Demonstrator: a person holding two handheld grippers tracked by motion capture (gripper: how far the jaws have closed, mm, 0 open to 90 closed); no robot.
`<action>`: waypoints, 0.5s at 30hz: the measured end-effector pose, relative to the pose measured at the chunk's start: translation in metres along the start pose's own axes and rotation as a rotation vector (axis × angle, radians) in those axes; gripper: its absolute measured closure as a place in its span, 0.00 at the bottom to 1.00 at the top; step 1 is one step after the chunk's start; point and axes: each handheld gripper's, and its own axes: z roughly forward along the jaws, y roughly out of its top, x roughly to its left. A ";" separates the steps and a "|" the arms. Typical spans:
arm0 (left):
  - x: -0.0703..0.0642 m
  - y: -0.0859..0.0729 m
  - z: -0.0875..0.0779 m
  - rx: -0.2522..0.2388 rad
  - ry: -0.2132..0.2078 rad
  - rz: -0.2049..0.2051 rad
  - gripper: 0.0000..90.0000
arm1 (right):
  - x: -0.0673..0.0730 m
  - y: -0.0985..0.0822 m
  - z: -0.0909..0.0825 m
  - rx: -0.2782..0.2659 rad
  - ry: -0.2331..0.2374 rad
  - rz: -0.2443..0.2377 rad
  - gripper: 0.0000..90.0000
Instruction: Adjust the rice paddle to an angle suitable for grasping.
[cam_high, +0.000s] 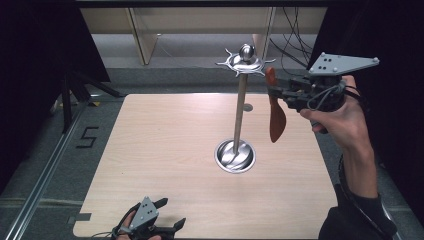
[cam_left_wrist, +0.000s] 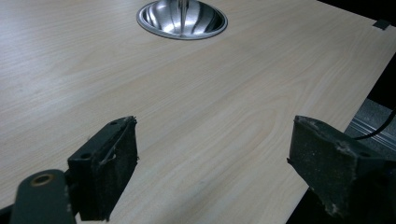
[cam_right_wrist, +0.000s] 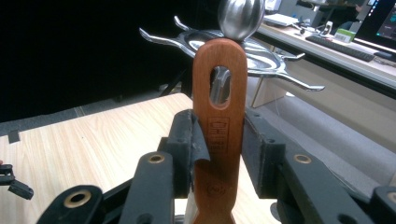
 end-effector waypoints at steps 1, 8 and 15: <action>0.000 0.000 0.000 0.002 0.001 0.000 0.16 | 0.000 0.001 0.001 0.002 -0.002 -0.004 0.75; 0.001 0.000 0.000 -0.009 -0.007 -0.003 0.16 | -0.001 0.001 0.008 0.010 -0.001 0.002 0.75; 0.000 0.000 0.000 -0.007 -0.006 -0.001 0.16 | -0.001 0.000 0.015 0.019 -0.001 0.016 0.75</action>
